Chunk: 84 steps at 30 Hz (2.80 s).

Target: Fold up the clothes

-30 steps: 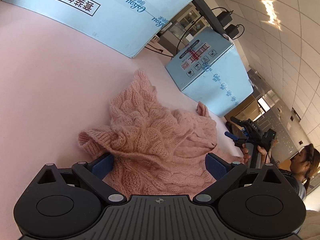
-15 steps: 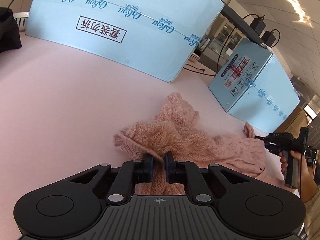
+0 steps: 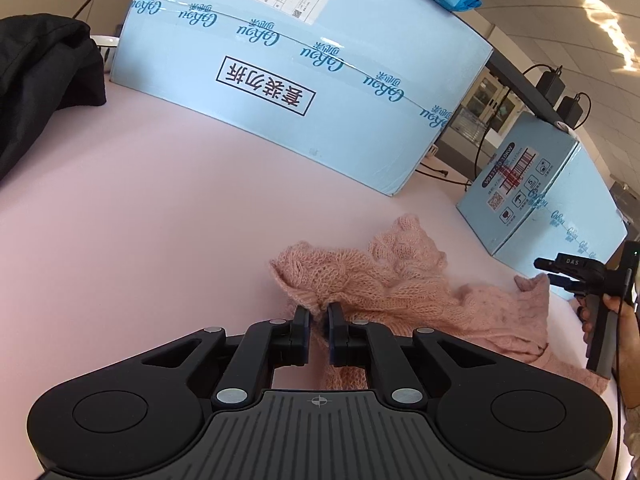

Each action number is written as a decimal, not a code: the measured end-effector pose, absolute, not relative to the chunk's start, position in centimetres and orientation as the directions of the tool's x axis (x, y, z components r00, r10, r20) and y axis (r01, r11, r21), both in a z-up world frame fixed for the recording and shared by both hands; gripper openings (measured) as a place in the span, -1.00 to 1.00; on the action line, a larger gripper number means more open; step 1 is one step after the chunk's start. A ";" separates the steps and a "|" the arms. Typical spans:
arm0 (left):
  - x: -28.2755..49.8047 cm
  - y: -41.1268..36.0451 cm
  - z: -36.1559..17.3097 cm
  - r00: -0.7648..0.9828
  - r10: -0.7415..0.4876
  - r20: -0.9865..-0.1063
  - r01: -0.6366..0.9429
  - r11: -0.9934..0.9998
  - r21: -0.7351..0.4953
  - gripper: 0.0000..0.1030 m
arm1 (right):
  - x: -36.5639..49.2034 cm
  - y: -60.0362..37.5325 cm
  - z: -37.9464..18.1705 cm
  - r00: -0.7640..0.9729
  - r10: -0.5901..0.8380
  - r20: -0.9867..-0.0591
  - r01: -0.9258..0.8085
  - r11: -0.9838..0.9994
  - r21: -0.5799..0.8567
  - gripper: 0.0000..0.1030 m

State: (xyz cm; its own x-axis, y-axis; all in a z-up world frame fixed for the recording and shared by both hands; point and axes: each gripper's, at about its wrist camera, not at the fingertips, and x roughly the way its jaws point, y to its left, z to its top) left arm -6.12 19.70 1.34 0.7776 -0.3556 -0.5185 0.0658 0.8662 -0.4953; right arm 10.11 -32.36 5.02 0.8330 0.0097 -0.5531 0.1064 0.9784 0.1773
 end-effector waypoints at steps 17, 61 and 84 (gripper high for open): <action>-5.5 20.7 -0.6 0.776 -0.418 -0.473 0.087 0.812 -0.577 -0.76 | 6.8 -43.6 1.1 0.792 -0.175 -0.585 0.441 0.826 0.350 0.01; -5.6 21.9 -1.4 0.766 -0.476 -0.431 0.090 0.744 -0.662 -0.76 | 14.8 -23.7 2.9 0.729 0.314 -0.608 -0.305 0.944 0.121 -0.72; -5.6 21.7 -1.5 0.766 -0.477 -0.430 0.099 0.750 -0.654 -0.74 | 3.6 -41.1 5.9 0.877 -0.045 -0.478 0.257 0.884 0.390 -0.81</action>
